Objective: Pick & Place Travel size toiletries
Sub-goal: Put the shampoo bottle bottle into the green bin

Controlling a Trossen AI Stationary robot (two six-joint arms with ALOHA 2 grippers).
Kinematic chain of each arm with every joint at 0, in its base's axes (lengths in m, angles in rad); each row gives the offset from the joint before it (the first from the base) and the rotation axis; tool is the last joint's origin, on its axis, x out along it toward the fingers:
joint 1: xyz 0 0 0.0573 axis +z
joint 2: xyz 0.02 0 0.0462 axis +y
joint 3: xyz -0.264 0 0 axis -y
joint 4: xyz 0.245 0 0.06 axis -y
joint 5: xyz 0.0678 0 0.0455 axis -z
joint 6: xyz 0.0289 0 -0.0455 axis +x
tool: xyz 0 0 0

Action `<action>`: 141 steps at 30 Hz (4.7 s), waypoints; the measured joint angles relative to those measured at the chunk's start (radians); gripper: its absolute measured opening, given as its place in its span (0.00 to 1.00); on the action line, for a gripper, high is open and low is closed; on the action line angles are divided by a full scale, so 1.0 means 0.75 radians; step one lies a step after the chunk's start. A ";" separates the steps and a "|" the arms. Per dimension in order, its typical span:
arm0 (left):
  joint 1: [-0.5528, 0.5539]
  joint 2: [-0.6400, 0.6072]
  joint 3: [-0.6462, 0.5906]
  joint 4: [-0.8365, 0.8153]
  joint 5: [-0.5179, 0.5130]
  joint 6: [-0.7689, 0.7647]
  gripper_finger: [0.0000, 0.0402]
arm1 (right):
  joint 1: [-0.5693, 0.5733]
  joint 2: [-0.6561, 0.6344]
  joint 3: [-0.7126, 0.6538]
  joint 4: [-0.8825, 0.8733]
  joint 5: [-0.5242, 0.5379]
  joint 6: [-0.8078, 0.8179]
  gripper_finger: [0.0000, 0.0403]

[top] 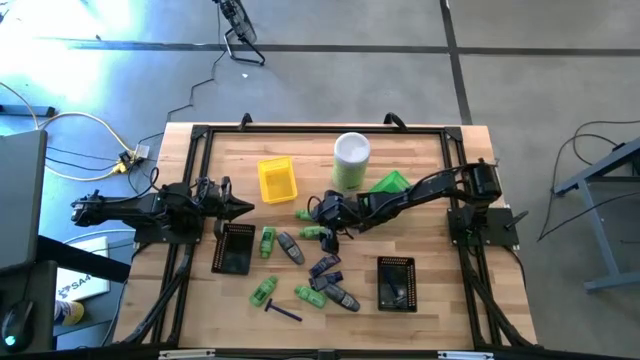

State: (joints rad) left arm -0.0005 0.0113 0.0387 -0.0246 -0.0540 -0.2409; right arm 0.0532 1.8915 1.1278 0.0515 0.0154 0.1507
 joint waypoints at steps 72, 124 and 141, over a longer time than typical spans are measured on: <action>0.000 0.001 -0.001 -0.003 -0.004 0.001 0.01 | 0.009 0.142 0.000 -0.081 -0.033 -0.022 0.43; 0.000 0.001 -0.002 0.010 -0.071 0.011 0.01 | -0.004 -0.614 0.000 -1.386 0.163 0.397 0.42; 0.000 0.001 -0.002 0.010 -0.071 0.011 0.01 | -0.241 -0.614 0.000 -1.549 0.225 0.249 0.42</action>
State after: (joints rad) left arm -0.0006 0.0116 0.0376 -0.0174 -0.1070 -0.2325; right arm -0.1277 1.4312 1.1278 -1.1102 0.1841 0.3378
